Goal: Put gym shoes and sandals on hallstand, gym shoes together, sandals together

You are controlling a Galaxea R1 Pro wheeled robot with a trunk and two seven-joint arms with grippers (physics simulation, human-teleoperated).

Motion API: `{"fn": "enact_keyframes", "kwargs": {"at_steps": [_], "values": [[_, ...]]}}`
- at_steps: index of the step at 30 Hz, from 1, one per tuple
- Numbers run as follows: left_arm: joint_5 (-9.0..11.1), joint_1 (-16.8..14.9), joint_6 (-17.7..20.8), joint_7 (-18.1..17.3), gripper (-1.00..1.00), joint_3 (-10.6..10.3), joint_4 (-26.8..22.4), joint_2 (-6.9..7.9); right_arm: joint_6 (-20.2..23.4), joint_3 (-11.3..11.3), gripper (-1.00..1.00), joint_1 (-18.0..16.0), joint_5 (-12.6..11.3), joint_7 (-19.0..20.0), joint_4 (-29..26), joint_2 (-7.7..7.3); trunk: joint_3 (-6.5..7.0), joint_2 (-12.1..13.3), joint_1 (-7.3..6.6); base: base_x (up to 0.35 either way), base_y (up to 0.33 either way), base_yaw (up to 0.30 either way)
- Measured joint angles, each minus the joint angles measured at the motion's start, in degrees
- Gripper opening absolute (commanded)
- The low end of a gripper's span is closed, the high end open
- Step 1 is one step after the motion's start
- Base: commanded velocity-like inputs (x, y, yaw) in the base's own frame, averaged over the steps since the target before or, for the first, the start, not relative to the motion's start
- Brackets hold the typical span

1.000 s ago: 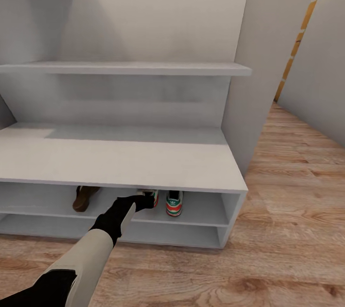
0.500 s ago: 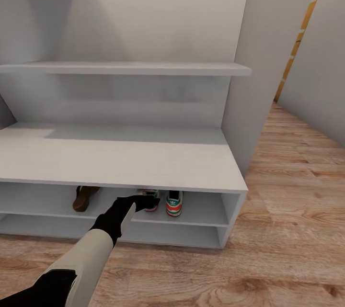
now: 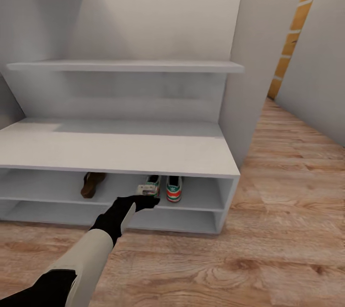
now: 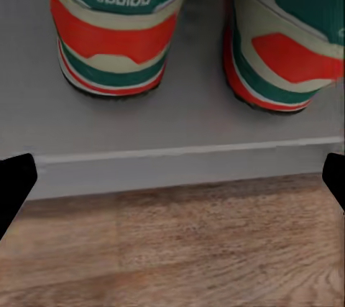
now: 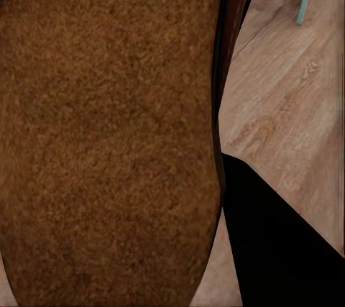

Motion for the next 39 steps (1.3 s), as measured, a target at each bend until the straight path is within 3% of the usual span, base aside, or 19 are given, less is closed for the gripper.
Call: {"fn": "enact_keyframes", "kwargs": {"at_steps": [18,29,30,33,34,39], "values": [[0.0,0.0,-0.05,-0.06,1.0,0.15,0.05,0.04,-0.03,0.0,-1.0,0.01,0.0,-0.02,0.05,0.0,0.0,0.0,-0.01,-0.28,0.194,0.0],[0.15,0.05,-0.24,-0.18,1.0,0.24,-0.02,3.0,-0.02,0.0,-1.0,0.0,-0.01,-0.04,0.04,0.24,0.0,0.0,-0.01,-0.222,0.255,0.0],[0.19,0.08,-0.81,-0.24,1.0,0.25,-0.02,3.99,-0.01,-0.03,-1.0,0.0,-0.05,-0.07,0.01,0.29,0.0,0.0,-0.01,-0.221,0.256,0.0],[0.24,0.14,-2.35,-0.24,1.0,0.27,-0.01,4.6,-0.01,-0.05,-1.0,0.01,-0.01,-0.09,-0.07,0.36,0.0,0.0,-0.01,-0.231,0.252,0.0],[0.21,0.21,-6.48,-0.17,1.0,0.33,0.17,6.0,-0.01,-0.09,-1.0,0.01,-0.09,-0.12,-0.07,0.43,0.0,0.0,-0.01,-0.25,0.244,0.0],[0.25,0.55,-7.41,-0.16,1.0,0.32,0.17,6.53,-0.01,-0.33,-1.0,0.01,-0.28,-0.17,-0.06,0.44,0.0,0.0,-0.01,-0.25,0.244,0.0]]}}
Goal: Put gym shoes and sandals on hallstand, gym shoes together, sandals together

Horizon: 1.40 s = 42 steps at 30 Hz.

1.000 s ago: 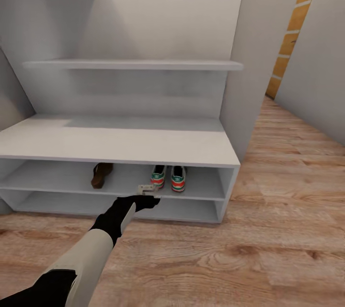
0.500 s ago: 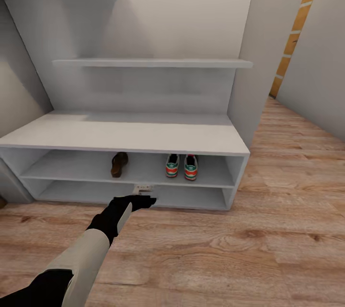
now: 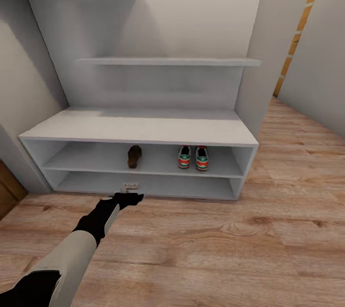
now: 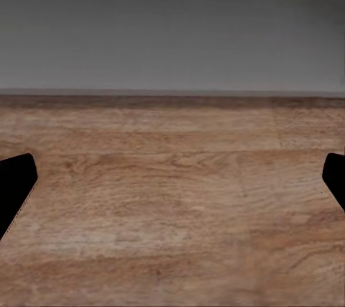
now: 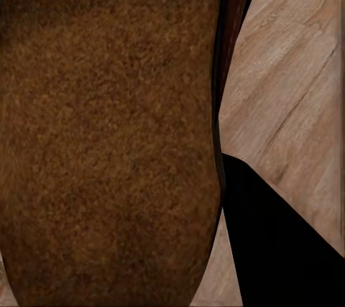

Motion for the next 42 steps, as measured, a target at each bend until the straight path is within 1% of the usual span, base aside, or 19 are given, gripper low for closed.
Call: {"fn": "enact_keyframes", "kwargs": {"at_steps": [12,19,25,42], "values": [[0.04,0.05,-0.12,0.0,1.0,-0.08,0.01,-0.02,0.0,-0.11,-1.0,0.0,-0.07,0.0,0.0,-0.09,0.0,0.0,0.0,-0.252,0.244,0.0],[0.05,0.05,-0.14,0.0,1.0,-0.03,0.06,0.06,-0.01,-0.1,-1.0,0.0,-0.07,0.0,0.01,-0.09,0.0,0.0,-0.01,-0.15,0.287,0.0],[0.03,0.05,-0.14,0.0,1.0,0.0,0.05,0.07,-0.01,-0.05,-1.0,0.0,-0.07,0.01,0.04,-0.07,0.0,0.0,-0.03,-0.003,0.32,0.0],[0.07,0.05,-0.14,-0.09,1.0,-0.08,0.09,0.0,-0.02,-0.03,-1.0,0.0,-0.06,0.0,0.1,-0.06,0.0,0.0,-0.03,0.086,0.345,0.0]]}}
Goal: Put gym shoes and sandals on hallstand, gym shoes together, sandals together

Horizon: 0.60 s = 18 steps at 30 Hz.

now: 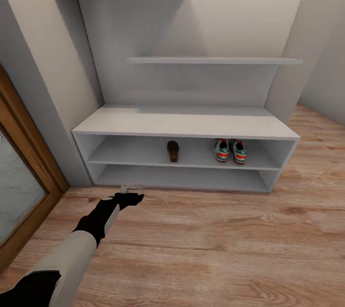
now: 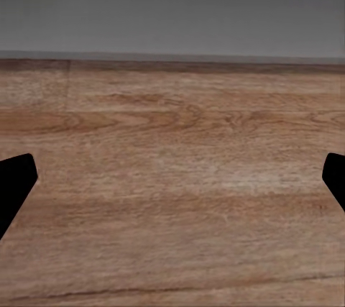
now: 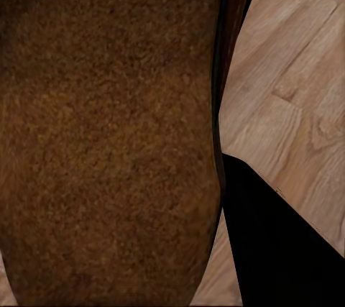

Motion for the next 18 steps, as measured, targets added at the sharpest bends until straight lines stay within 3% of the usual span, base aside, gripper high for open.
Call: {"fn": "enact_keyframes", "kwargs": {"at_steps": [18], "values": [[0.08,0.01,0.09,0.0,1.0,-0.02,0.0,-0.05,0.0,-0.03,-1.0,0.0,-0.01,0.0,0.0,0.03,0.0,0.0,0.01,0.005,0.347,0.0]]}}
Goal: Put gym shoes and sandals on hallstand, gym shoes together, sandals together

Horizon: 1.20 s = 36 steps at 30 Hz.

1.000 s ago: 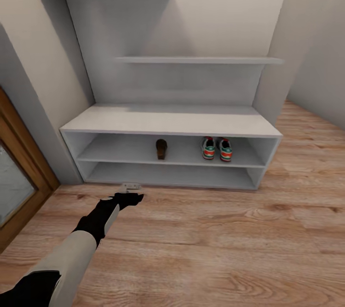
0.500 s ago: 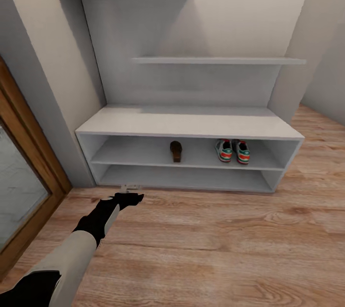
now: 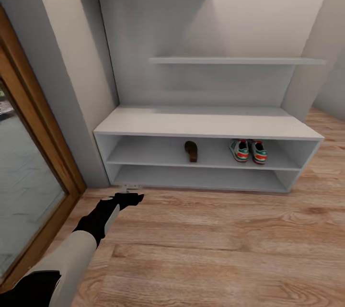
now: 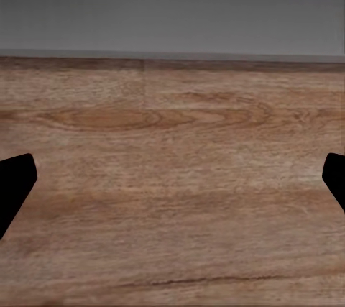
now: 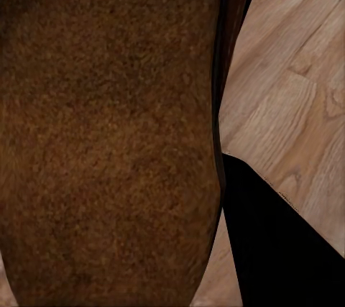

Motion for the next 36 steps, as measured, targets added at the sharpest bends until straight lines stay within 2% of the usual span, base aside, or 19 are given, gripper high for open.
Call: {"fn": "enact_keyframes", "kwargs": {"at_steps": [7,13,14,16,17,19,20,21,22,24,27,29,32,36], "values": [[0.0,0.0,0.0,-0.01,1.0,-0.04,0.0,-0.05,0.01,-0.01,-1.0,0.0,0.0,0.0,-0.01,-0.05,0.0,0.0,0.0,0.0,0.313,0.0],[-0.05,0.02,-0.66,-1.34,1.0,-0.11,0.03,-0.27,0.05,0.01,-1.0,-0.01,0.01,0.0,-0.05,-0.04,0.0,0.0,0.0,0.0,0.065,0.0],[-0.05,0.63,-3.81,-5.53,1.0,-0.13,0.08,-0.3,0.05,0.03,-1.0,-0.01,-0.01,0.0,-0.05,-0.01,0.0,0.0,0.0,0.0,0.009,0.0],[-0.08,1.41,-6.66,-9.53,1.0,-0.13,0.09,-0.31,0.05,0.03,-1.0,-0.01,0.0,0.0,-0.05,0.0,0.0,0.0,0.0,0.0,0.006,0.0],[-0.08,2.28,-9.74,-14.79,1.0,-0.13,0.1,-0.3,0.05,0.04,-1.0,-0.01,0.0,0.01,-0.05,0.01,0.0,0.0,0.0,0.0,0.004,0.0],[-0.08,3.07,-12.68,-21.27,1.0,-0.11,0.09,-0.26,0.05,0.04,-1.0,-0.01,0.0,0.02,-0.05,0.02,0.0,0.0,0.0,0.0,0.002,0.0],[-0.06,3.91,-16.22,-33.77,1.0,-0.07,0.0,-0.18,0.05,0.04,-1.0,-0.01,0.0,0.02,-0.06,0.03,0.0,0.0,0.0,0.0,0.0,0.0],[-0.07,4.14,-17.28,-39.83,1.0,-0.04,-0.02,-0.15,0.05,0.04,-1.0,-0.01,0.01,0.01,-0.09,0.03,0.0,0.0,0.0,0.0,0.0,0.0],[-0.09,4.23,-17.67,-42.32,1.0,-0.04,-0.02,-0.15,0.05,0.04,-1.0,-0.01,0.0,0.01,-0.1,0.03,0.0,0.0,0.0,0.0,0.0,0.0],[-0.15,4.79,-18.81,-51.39,1.0,-0.15,-0.02,-0.37,0.05,0.04,-1.0,-0.01,0.0,0.04,-0.13,0.03,0.0,0.0,0.0,0.0,0.0,0.0],[-0.21,5.33,-19.14,-54.25,1.0,-0.24,-0.02,-0.98,0.05,0.04,-1.0,-0.01,0.01,0.06,-0.14,0.03,0.0,0.0,0.0,0.0,0.0,0.0],[-0.24,5.53,-19.2,-54.62,1.0,-0.26,-0.02,-1.45,0.05,0.04,-1.0,-0.01,0.0,0.09,-0.13,0.03,0.0,0.0,0.0,0.0,0.0,0.0],[-0.42,6.93,-19.35,-55.06,1.0,-0.42,-0.07,-2.89,0.06,0.11,-1.0,-0.01,0.03,0.18,-0.07,0.08,0.0,0.0,0.0,0.0,0.0,0.0],[-0.42,7.73,-19.56,-55.3,1.0,-0.5,-0.1,-3.3,0.06,0.13,-1.0,-0.01,0.13,0.25,-0.04,0.11,0.0,0.0,0.0,0.0,0.0,0.0]]}}
